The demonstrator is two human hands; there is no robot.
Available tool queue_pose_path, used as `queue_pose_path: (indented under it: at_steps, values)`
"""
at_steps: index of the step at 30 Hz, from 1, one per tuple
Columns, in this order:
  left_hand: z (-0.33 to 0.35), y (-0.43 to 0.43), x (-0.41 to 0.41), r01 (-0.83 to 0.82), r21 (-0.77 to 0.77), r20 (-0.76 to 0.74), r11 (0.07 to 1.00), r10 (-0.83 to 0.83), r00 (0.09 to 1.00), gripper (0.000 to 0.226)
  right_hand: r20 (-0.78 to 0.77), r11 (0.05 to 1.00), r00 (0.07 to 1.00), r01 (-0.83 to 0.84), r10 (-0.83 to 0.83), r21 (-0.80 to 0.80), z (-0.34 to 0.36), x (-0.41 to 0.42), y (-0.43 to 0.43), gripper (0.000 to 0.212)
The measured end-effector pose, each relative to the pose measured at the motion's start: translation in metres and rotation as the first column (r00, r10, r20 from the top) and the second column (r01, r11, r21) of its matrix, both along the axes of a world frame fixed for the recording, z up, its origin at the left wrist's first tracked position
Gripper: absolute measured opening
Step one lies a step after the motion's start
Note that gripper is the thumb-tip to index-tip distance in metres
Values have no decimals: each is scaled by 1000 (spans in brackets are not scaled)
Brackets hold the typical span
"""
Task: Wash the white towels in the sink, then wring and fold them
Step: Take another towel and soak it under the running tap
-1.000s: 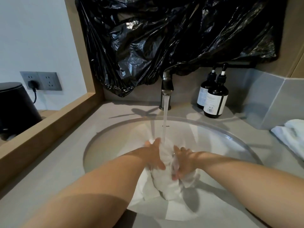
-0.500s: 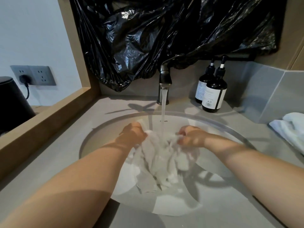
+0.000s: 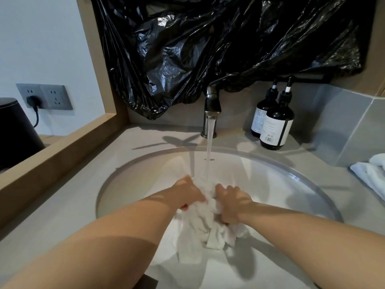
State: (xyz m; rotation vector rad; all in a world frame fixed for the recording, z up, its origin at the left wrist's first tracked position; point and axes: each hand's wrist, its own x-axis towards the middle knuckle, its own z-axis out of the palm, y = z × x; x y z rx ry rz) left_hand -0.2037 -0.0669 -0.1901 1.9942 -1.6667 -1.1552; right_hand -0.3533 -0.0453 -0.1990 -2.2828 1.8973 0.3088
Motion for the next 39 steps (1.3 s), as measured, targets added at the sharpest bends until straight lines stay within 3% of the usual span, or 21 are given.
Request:
queue_pose_path:
  at_steps: [2,4,6,8,9,10,12,14,15,17,19,22,26,29,31,33,34,36,37,38,39]
  values:
    - [12,-3,0,-22,-24,-80,999,21,997,40,211,996,975,55,-70,76,13,-7,-8,18]
    - [27,-3,0,-58,-52,-175,997,48,983,31,442,969,869,145,-221,200,29,-19,-18,15]
    - [43,1,3,-148,-20,-334,989,133,933,31,665,937,664,182,-341,299,43,-27,-20,11]
    - [53,-1,20,-199,74,-511,977,209,834,39,787,930,495,170,-367,327,50,-31,-22,18]
    - [55,-2,31,-223,99,-551,970,241,799,47,800,932,479,168,-362,322,52,-32,-23,22]
    - [54,-3,40,-243,80,-485,967,250,838,50,792,937,501,190,-349,293,49,-32,-27,17]
    - [43,-14,52,-119,-76,42,990,122,992,43,669,955,691,276,-274,107,40,-34,-37,14]
    - [37,-20,50,157,-123,541,980,-67,839,26,425,952,886,269,-184,-148,41,-30,-38,21]
    - [38,-18,43,240,-105,643,965,-118,757,24,368,954,919,228,-144,-195,44,-27,-34,19]
    - [41,-8,32,255,-45,609,966,-176,773,40,312,987,948,104,-63,-118,46,-16,-21,26]
    - [37,0,27,300,97,527,949,-305,793,60,158,991,987,-31,11,126,33,-3,-6,63]
    - [24,7,28,417,241,609,876,-471,639,94,-55,971,991,-105,119,214,11,5,6,96]
    - [13,-1,27,387,123,550,914,-387,740,78,4,984,988,-152,152,89,8,-2,-6,61]
    - [13,-12,27,274,21,382,961,-261,886,55,296,980,955,-61,2,190,23,-7,-16,31]
    - [25,-16,28,131,-100,148,986,-116,982,32,574,963,799,24,-179,267,33,-10,-21,12]
    - [38,-18,30,-57,-180,-126,982,34,991,27,762,924,541,78,-355,375,40,-16,-26,6]
    - [44,-17,32,-140,-179,-253,974,92,963,24,800,890,411,69,-438,451,43,-19,-28,6]
    - [48,-16,39,-235,-155,-393,959,159,906,12,793,843,319,41,-519,536,45,-24,-30,3]
    - [48,-16,40,-229,-169,-388,958,149,910,7,780,850,369,59,-505,523,44,-25,-31,8]
    - [46,-18,40,-179,-236,-275,955,111,955,8,752,887,494,94,-435,452,41,-27,-33,11]
    - [46,-19,39,-60,-326,-29,943,53,998,11,672,936,668,109,-318,335,39,-28,-34,7]
